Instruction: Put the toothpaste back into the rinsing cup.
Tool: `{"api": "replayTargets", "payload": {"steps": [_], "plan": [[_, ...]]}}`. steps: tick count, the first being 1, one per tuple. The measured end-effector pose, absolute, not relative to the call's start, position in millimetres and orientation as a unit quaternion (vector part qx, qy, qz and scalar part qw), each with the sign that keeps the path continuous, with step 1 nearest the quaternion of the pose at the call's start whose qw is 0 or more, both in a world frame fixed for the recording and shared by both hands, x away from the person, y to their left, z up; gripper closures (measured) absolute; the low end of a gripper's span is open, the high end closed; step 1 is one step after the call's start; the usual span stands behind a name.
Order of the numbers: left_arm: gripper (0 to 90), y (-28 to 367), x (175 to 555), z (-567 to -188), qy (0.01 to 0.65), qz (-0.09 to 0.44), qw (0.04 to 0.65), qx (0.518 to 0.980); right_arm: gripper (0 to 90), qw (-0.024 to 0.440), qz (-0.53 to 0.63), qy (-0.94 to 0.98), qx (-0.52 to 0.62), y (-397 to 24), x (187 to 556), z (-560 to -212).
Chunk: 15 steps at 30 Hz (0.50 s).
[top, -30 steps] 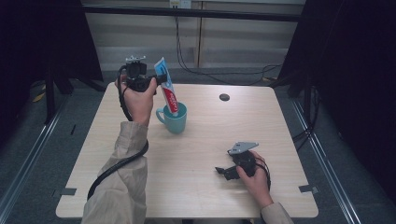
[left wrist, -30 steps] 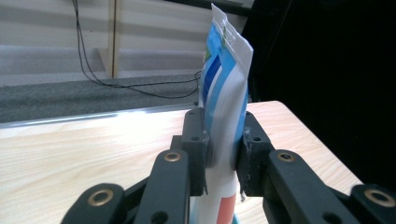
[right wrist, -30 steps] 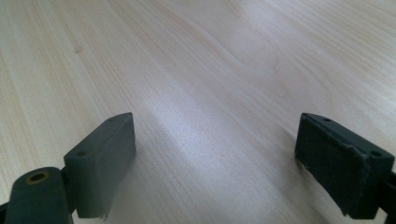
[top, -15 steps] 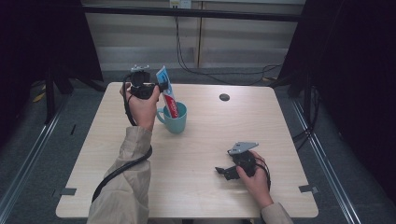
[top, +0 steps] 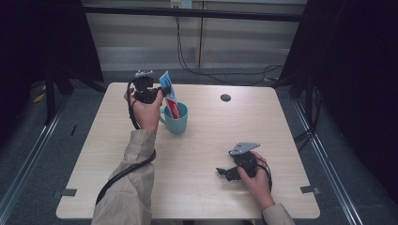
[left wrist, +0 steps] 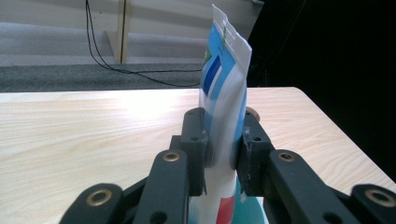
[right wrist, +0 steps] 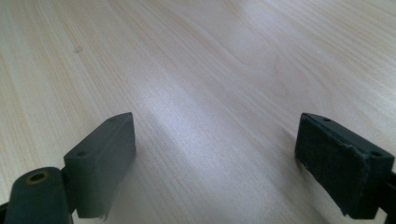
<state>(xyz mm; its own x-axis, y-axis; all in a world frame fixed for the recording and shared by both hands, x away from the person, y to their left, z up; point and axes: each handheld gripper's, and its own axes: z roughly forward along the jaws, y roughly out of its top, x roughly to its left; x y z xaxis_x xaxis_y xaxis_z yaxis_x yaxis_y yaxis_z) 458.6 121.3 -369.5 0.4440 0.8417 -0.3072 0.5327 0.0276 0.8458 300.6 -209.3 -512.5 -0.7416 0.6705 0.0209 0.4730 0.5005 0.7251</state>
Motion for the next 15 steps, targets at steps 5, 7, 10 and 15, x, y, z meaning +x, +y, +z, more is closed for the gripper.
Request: {"api": "replayTargets", "payload": {"steps": [5,7,10,15], "plan": [[75.9,121.2,458.3,-373.2,0.507,0.15,0.509,0.679,11.9,0.133,0.372,0.856,0.334,-209.3,300.7,-512.5],[75.8,120.2,458.0,-376.0,0.509,0.148,0.507,0.679,11.9,0.133,0.372,0.856,0.334,-209.3,300.7,-512.5],[75.8,119.0,457.9,-379.6,0.51,0.143,0.508,0.679,11.9,0.133,0.372,0.856,0.334,-209.3,300.6,-512.5],[75.8,117.1,457.9,-383.9,0.514,0.138,0.507,0.678,11.9,0.131,0.371,0.856,0.336,-209.2,300.4,-512.4]]}}
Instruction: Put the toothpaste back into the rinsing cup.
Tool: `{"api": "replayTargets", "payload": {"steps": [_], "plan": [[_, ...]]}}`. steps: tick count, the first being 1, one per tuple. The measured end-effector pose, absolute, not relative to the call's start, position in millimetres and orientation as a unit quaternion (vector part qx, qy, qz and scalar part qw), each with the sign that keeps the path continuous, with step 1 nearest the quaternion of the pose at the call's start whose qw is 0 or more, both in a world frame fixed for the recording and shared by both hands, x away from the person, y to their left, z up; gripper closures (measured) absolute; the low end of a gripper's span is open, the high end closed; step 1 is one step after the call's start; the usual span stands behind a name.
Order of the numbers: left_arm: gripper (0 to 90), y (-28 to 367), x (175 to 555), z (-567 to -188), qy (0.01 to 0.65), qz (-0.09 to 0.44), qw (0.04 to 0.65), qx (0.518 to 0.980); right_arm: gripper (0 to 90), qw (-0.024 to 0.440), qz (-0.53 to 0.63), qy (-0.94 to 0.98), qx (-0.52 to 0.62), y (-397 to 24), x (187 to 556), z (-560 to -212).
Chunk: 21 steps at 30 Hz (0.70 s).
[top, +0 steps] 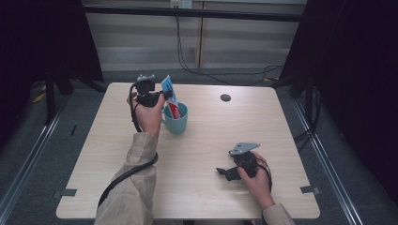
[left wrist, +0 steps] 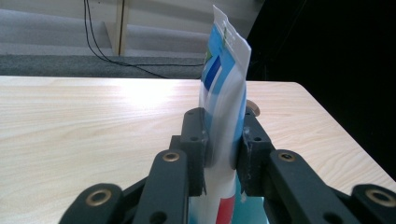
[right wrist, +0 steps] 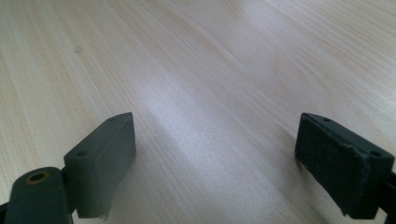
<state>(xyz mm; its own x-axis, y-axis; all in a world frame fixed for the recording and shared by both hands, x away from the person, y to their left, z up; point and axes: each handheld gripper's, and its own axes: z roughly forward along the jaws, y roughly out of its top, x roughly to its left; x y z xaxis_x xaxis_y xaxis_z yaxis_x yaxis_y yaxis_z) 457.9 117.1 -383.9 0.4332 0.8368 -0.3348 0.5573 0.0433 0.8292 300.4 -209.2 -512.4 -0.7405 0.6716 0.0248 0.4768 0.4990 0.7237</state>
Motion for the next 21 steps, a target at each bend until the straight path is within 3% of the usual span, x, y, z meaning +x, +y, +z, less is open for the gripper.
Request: {"api": "replayTargets", "payload": {"steps": [21], "plan": [[74.3,116.3,457.7,-390.8,0.52,0.14,0.496,0.681,11.9,0.131,0.372,0.856,0.336,-209.2,300.4,-512.4]]}}
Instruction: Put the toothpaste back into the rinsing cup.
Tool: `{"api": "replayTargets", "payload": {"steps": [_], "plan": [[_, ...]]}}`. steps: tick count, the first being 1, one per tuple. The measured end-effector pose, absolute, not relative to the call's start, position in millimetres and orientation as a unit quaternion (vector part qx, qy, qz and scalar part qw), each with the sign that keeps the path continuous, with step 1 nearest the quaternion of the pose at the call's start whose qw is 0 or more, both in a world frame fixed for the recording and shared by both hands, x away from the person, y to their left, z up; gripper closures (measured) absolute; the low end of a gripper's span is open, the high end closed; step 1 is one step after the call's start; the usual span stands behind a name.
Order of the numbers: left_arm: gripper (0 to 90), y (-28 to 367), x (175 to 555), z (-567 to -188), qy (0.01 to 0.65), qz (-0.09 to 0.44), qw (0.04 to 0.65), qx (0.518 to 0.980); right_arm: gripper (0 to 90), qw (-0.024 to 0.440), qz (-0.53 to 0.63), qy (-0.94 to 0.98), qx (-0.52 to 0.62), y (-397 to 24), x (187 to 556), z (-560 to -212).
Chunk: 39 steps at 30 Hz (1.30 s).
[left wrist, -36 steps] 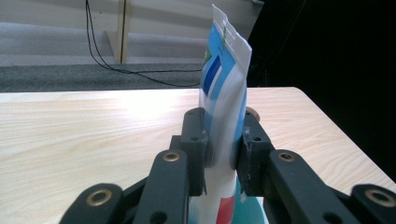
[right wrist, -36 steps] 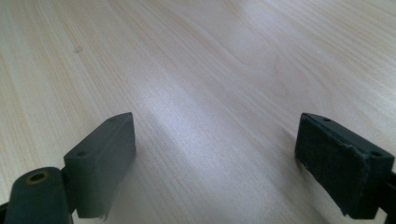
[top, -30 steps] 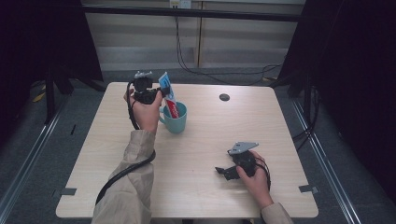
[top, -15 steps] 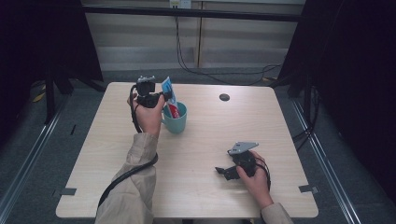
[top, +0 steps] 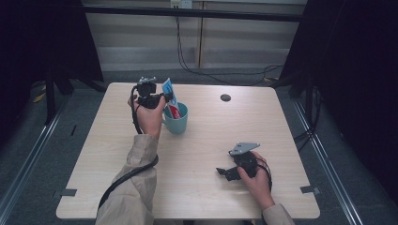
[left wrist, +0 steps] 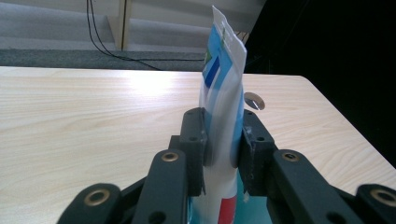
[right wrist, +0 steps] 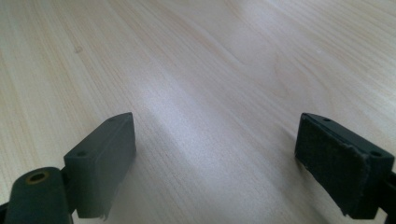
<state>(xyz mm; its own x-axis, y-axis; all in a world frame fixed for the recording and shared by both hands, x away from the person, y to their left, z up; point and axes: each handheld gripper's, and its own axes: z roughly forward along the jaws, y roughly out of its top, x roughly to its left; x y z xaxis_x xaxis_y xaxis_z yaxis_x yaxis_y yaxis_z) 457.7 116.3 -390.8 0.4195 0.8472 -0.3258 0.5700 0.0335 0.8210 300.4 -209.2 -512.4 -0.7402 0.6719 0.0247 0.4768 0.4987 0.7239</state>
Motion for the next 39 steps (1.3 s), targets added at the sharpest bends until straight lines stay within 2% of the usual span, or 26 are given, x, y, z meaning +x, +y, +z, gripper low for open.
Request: {"api": "replayTargets", "payload": {"steps": [12,21,39], "plan": [[72.4,121.4,457.8,-391.4,0.527,0.151,0.484,0.682,11.8,0.131,0.372,0.856,0.336,-209.3,300.5,-512.4],[67.5,125.6,457.8,-393.0,0.536,0.159,0.477,0.678,12.0,0.13,0.373,0.855,0.337,-209.5,300.6,-512.4],[63.0,129.1,454.6,-394.1,0.539,0.154,0.48,0.675,12.0,0.13,0.372,0.855,0.337,-209.5,300.5,-512.3]]}}
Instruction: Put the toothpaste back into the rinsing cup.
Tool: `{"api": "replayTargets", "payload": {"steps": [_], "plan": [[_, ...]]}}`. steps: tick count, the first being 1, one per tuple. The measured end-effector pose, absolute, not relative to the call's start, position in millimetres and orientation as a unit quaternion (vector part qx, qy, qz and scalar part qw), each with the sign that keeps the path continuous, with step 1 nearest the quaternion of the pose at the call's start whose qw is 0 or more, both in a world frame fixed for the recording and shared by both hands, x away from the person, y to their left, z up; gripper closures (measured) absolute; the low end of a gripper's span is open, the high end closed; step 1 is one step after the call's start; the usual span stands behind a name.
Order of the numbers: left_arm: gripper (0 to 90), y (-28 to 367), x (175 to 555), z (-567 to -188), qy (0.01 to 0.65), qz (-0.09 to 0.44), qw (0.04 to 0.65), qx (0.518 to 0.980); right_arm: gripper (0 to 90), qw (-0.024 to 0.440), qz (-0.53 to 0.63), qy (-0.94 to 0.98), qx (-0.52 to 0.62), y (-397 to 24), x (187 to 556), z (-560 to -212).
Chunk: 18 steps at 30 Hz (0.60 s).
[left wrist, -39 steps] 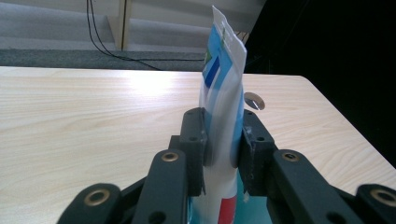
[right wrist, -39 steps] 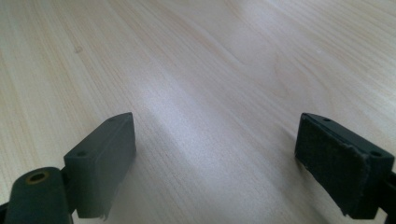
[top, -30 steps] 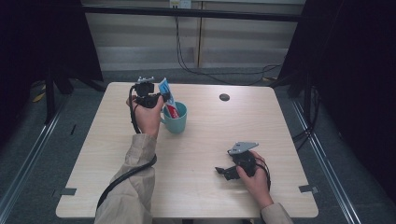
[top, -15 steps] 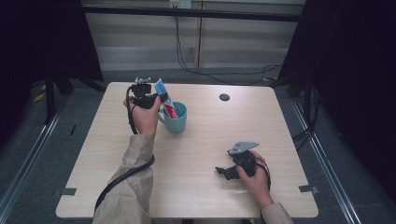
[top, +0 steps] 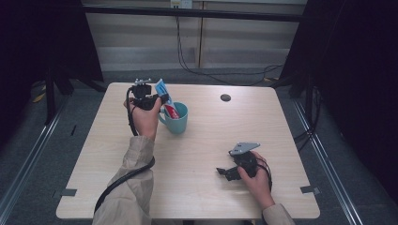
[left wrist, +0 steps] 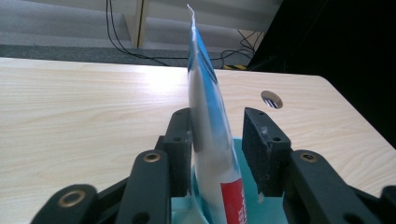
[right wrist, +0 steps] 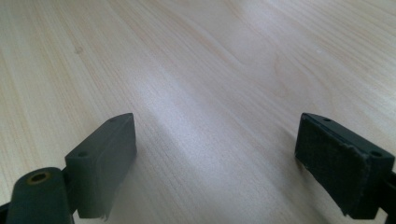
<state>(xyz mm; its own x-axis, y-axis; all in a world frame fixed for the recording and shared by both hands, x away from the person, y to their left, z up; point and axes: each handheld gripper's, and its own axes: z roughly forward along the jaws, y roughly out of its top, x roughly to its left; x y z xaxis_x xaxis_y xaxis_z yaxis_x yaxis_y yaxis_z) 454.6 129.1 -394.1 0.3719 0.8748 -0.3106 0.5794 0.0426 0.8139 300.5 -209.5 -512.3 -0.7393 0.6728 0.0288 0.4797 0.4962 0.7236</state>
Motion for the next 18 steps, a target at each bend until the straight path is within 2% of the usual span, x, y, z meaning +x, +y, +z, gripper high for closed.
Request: {"api": "replayTargets", "payload": {"steps": [18], "plan": [[54.4,131.6,448.8,-397.1,0.541,0.161,0.47,0.679,11.9,0.13,0.372,0.855,0.337,-209.5,300.5,-512.3]]}}
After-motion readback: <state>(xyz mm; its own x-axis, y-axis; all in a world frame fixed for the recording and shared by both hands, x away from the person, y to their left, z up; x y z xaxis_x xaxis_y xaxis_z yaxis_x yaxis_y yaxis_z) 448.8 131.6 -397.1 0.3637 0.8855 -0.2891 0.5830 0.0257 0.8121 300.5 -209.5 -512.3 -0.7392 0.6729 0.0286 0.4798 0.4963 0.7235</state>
